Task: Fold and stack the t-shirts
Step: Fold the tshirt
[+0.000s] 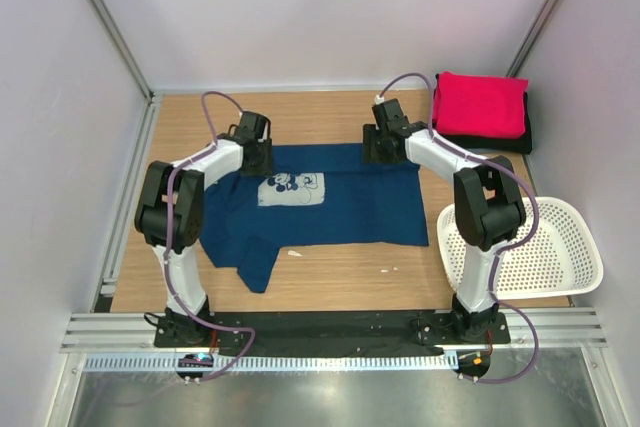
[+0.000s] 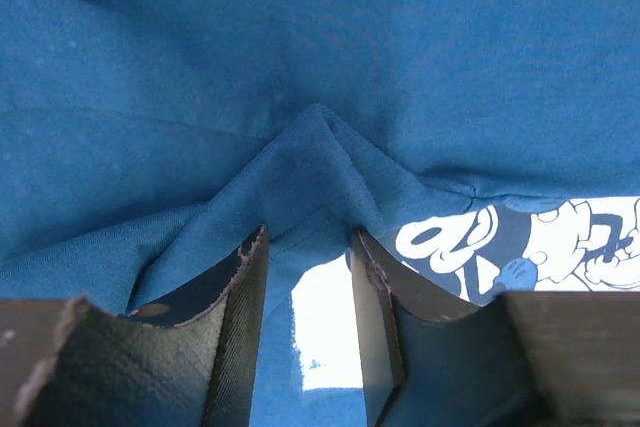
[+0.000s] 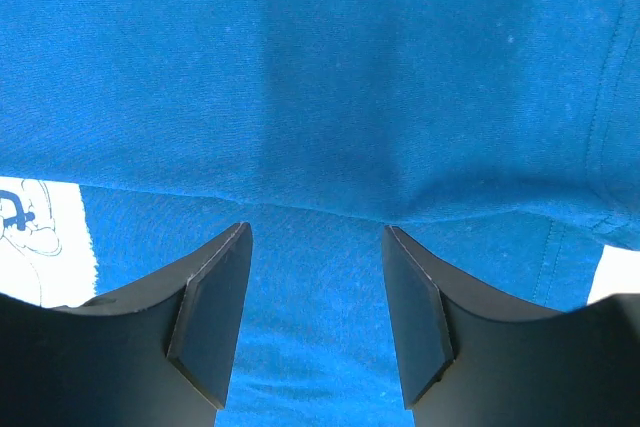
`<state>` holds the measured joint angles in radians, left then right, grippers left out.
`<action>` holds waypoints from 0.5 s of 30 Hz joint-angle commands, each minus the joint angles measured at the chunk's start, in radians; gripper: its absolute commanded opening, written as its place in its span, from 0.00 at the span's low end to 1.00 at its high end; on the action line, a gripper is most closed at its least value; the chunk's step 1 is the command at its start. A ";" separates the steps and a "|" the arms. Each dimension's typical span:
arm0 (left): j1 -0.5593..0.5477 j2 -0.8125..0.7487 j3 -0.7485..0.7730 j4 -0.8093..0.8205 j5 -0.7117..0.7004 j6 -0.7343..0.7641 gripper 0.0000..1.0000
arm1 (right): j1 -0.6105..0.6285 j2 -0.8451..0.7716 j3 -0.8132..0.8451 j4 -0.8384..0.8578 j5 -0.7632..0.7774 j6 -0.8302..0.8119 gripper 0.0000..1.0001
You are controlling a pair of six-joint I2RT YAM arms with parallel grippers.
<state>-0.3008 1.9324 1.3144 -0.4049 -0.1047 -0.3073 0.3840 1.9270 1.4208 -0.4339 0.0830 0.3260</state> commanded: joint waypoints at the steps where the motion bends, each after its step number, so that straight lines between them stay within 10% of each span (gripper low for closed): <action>1: -0.006 0.019 0.046 0.015 -0.009 0.014 0.39 | 0.003 -0.016 0.041 0.006 0.020 0.010 0.60; 7: -0.012 0.022 0.042 0.018 0.033 0.033 0.52 | 0.003 -0.017 0.036 0.003 0.020 0.010 0.60; 15: -0.018 0.042 0.054 0.026 0.002 0.025 0.43 | 0.003 -0.016 0.035 0.003 0.023 0.008 0.60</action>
<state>-0.3141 1.9572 1.3300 -0.4015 -0.0902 -0.2844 0.3840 1.9270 1.4216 -0.4427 0.0872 0.3260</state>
